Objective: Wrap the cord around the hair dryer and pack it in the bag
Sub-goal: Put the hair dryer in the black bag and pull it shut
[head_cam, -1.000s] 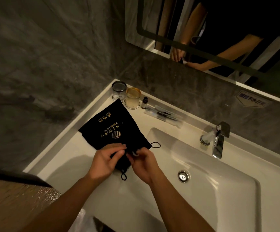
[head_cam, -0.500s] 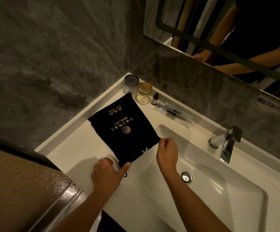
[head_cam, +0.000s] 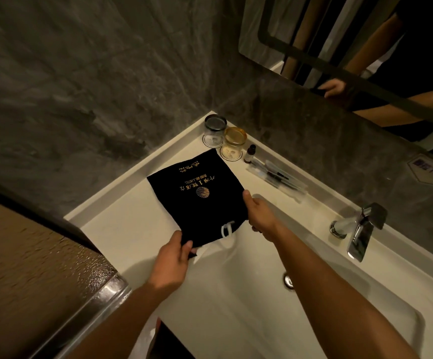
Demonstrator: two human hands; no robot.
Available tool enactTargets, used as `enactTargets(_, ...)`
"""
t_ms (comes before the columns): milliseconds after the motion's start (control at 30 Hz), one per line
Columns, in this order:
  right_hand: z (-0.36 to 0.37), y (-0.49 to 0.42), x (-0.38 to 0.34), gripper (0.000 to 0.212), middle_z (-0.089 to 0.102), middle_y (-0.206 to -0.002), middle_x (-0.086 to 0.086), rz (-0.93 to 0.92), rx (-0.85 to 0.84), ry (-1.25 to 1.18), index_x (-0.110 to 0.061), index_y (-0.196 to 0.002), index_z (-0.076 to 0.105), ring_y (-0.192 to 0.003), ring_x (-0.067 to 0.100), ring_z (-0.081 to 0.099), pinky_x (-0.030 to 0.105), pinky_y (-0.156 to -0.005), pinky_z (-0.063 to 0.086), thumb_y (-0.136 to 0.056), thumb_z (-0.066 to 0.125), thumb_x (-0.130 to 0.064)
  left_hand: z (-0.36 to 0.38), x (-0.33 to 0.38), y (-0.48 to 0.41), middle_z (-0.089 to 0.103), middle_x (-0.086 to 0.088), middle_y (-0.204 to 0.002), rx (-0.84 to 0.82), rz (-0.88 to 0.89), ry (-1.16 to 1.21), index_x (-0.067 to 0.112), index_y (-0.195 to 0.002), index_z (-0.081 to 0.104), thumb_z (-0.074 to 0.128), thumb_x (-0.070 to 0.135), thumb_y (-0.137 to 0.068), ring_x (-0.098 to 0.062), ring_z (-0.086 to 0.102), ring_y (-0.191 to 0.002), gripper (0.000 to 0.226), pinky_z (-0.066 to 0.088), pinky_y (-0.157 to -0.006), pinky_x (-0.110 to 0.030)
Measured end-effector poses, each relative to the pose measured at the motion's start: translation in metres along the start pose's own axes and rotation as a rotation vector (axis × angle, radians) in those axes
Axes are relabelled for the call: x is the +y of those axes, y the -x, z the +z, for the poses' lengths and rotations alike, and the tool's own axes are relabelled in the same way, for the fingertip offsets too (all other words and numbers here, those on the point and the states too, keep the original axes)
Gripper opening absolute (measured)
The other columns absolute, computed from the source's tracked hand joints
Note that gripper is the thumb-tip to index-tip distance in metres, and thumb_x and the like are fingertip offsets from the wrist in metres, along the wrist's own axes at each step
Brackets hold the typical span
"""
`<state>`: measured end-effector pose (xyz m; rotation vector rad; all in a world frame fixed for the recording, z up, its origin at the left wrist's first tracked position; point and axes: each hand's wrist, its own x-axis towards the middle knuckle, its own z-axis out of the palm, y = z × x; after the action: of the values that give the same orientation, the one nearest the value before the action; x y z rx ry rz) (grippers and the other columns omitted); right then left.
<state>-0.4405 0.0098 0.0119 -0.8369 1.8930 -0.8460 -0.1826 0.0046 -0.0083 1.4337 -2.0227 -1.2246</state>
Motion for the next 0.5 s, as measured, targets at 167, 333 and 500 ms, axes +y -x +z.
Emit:
enactTargets(167,-0.017,0.012,-0.053,0.074,0.043,-0.063,0.003,-0.085,0.032,0.116,-0.004,-0.080,0.062,-0.051,0.014,0.038,0.026,-0.048,0.029,-0.098,0.031,-0.068,-0.062,0.038,0.001,0.060,0.008,-0.072,-0.010,0.154,0.067,0.028,-0.090,0.048,0.046,0.022,-0.103,0.000,0.059,-0.062,0.015,0.046,-0.061,-0.025)
enactTargets(333,-0.034,0.025,-0.119,0.058,0.046,-0.059,0.007,-0.027,0.030,0.002,-0.012,-0.077,0.051,-0.040,0.014,0.031,0.022,-0.042,0.022,-0.099,0.037,-0.064,-0.117,0.071,-0.024,0.055,0.006,-0.071,0.019,0.177,0.394,0.004,-0.104,0.055,0.047,0.037,-0.096,-0.021,0.049,-0.065,0.035,0.040,-0.055,-0.035)
enactTargets(500,-0.041,0.040,-0.149,0.068,0.043,-0.051,0.001,-0.010,-0.043,0.006,-0.013,-0.063,0.055,-0.042,0.012,0.028,0.026,-0.045,0.020,-0.096,0.036,-0.070,-0.147,0.079,-0.030,0.054,0.011,-0.063,0.107,0.143,0.379,0.016,-0.089,0.064,0.046,0.025,-0.103,-0.011,0.045,-0.057,0.024,0.037,-0.052,-0.033)
